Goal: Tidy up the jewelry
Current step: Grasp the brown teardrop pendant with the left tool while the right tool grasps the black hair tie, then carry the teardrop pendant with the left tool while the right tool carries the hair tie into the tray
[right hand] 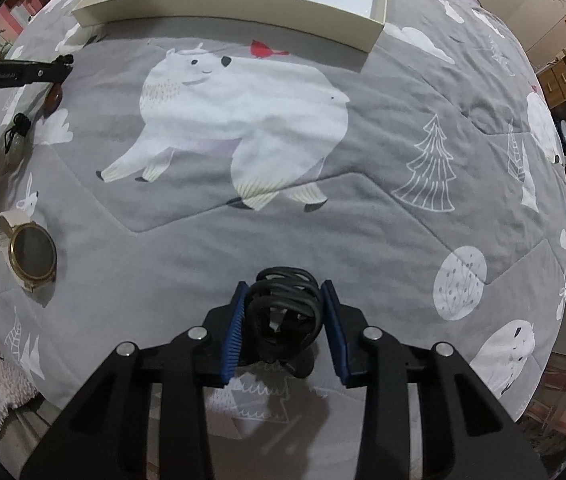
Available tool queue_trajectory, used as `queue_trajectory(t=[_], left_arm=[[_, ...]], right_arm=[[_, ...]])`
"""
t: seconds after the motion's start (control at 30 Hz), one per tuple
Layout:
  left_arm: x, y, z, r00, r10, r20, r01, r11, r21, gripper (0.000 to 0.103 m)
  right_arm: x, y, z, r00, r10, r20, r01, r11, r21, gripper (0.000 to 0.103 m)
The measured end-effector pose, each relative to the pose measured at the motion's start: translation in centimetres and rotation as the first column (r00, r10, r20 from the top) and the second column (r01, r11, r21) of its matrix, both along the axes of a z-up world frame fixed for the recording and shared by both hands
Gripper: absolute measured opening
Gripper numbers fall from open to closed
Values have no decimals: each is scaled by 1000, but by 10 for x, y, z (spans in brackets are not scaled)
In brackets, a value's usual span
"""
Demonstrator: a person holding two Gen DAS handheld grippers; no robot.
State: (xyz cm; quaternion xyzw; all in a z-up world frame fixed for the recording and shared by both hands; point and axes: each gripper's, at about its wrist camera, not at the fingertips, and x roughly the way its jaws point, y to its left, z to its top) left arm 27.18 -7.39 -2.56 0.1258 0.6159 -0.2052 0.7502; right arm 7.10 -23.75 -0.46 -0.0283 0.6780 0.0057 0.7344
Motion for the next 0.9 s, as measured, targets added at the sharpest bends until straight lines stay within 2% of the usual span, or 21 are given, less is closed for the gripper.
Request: queue_trajectory(t=[0.1, 0.17, 0.33, 0.53, 0.77, 0.9], left_arm=[[-7, -1, 5, 1000, -7, 17, 7, 1000, -15, 17], [-15, 14, 14, 999, -11, 35, 12, 999, -34, 17], [-20, 12, 33, 997, -19, 80, 24, 997, -67, 17], [-21, 6, 55, 992, -12, 128, 26, 993, -113, 17], [-13, -2, 79, 987, 8, 161, 19, 986, -168, 17], [0, -10, 87, 986, 16, 166, 18, 980, -197, 17]], right_arm=[[3, 0, 1, 1000, 3, 12, -3, 1000, 0, 37], [10, -3, 5, 1000, 0, 25, 0, 1000, 4, 37], [24, -7, 19, 997, -5, 77, 5, 1000, 8, 37], [47, -11, 44, 982, -29, 186, 24, 999, 28, 37], [99, -19, 71, 948, -61, 313, 45, 997, 58, 37], [139, -26, 71, 930, -89, 356, 70, 995, 69, 37]])
